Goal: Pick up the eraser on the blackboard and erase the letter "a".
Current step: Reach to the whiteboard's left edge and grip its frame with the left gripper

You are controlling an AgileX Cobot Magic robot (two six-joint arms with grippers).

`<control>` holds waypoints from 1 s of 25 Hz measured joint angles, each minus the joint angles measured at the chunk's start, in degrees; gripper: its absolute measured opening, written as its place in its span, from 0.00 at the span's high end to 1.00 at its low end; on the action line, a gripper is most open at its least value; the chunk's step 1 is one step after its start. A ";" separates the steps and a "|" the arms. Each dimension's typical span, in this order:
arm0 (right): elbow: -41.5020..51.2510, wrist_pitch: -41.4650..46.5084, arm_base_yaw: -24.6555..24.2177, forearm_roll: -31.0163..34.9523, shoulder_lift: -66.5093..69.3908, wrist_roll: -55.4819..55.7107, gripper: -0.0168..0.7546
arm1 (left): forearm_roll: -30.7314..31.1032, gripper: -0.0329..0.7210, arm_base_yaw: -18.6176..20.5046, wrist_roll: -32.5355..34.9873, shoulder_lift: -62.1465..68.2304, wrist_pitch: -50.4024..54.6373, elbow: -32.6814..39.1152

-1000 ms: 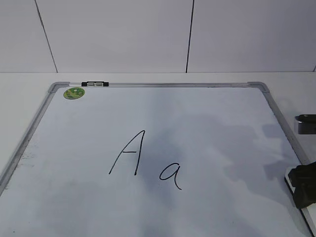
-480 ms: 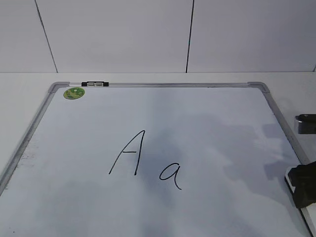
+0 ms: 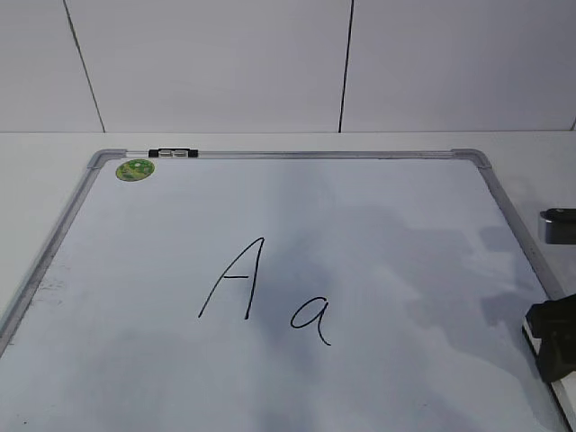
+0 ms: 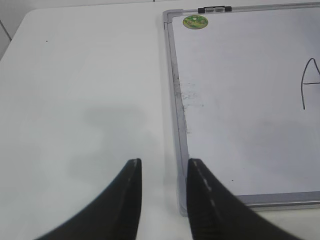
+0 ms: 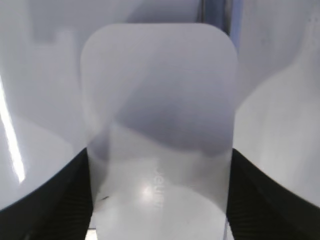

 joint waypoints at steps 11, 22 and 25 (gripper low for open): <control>-4.61 4.90 0.00 4.10 -3.21 -1.83 0.25 | 0.00 0.64 0.00 0.00 0.00 0.00 0.00; -12.55 7.96 6.16 9.02 -3.21 -6.60 0.25 | 0.00 0.64 0.00 0.00 0.00 0.00 0.00; -15.22 10.01 7.28 8.39 -1.77 -6.60 0.25 | 0.00 0.64 0.00 0.00 0.00 0.00 0.00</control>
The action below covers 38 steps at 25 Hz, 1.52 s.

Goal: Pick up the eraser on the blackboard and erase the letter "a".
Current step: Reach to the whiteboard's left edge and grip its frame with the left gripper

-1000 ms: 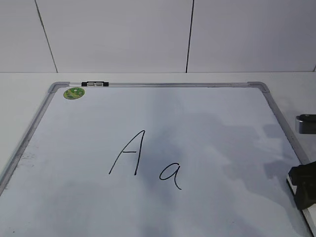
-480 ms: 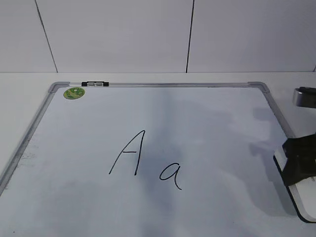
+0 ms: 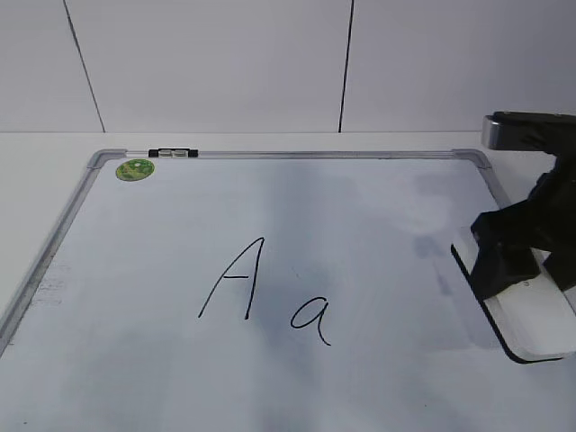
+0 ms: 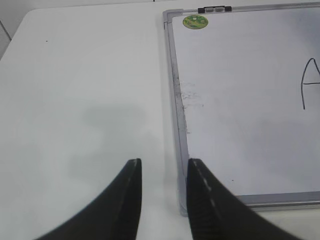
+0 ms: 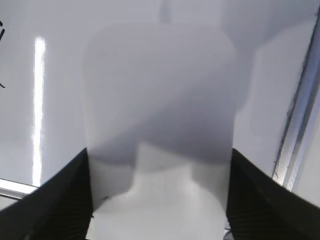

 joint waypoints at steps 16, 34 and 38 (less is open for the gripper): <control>-10.33 5.11 12.73 -7.21 10.36 2.99 0.25 | 0.00 0.64 0.00 0.00 0.00 0.00 0.00; -10.97 5.81 13.91 -8.15 12.80 3.56 0.25 | -1.54 0.63 0.00 -0.36 29.13 -0.09 -11.70; -10.97 5.93 13.91 -8.15 12.80 3.56 0.25 | -2.69 0.63 -0.64 -0.49 43.74 -0.09 -19.48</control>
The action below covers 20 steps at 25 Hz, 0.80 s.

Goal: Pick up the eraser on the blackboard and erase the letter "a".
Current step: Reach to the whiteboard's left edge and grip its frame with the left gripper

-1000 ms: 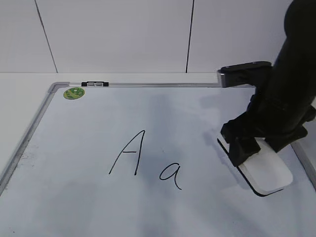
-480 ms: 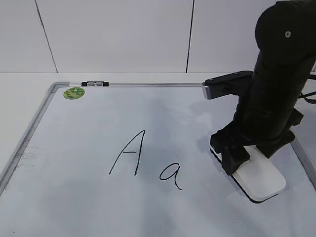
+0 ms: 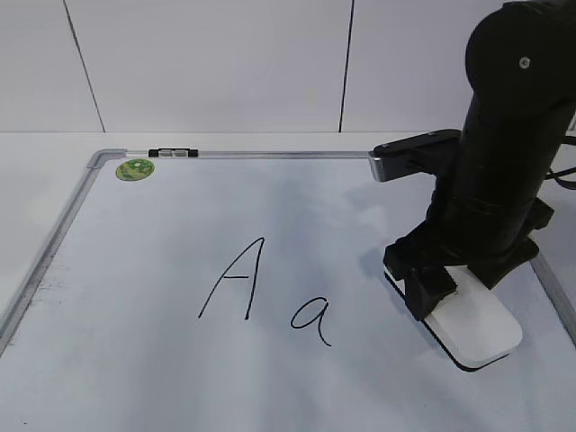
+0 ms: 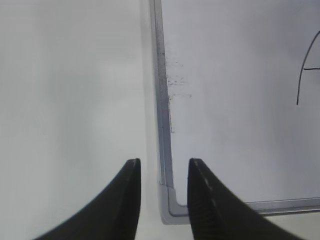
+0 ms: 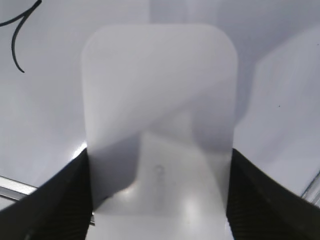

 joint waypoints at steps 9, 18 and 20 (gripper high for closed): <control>-0.03 0.10 0.00 0.00 0.03 0.13 0.25 | -0.24 0.63 -0.24 0.00 28.60 -0.58 -11.74; -0.13 0.21 0.00 0.00 0.03 0.13 0.25 | -3.47 0.63 -0.24 2.54 46.37 -5.79 -17.02; -0.13 0.21 0.00 0.00 0.03 0.13 0.25 | -4.42 0.63 -0.24 3.86 49.49 -6.31 -17.69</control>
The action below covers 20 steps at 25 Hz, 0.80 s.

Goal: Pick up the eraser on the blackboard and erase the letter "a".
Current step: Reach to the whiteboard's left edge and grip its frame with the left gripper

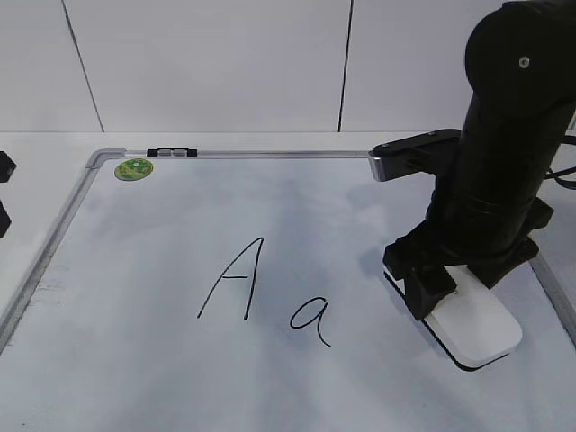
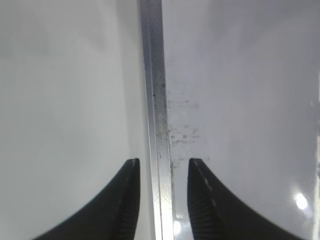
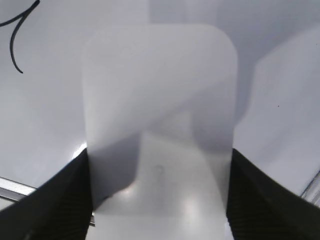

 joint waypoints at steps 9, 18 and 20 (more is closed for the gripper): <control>0.00 0.00 0.00 -0.03 0.00 0.00 0.25 | -0.73 0.63 0.00 1.09 9.44 -3.66 -1.18; 0.00 0.00 0.03 -0.23 0.00 0.00 0.25 | -0.73 0.63 0.00 1.09 14.75 -5.10 -1.40; 0.00 0.00 0.03 -0.23 0.00 0.00 0.25 | -0.82 0.63 0.00 1.09 15.27 -5.51 -1.40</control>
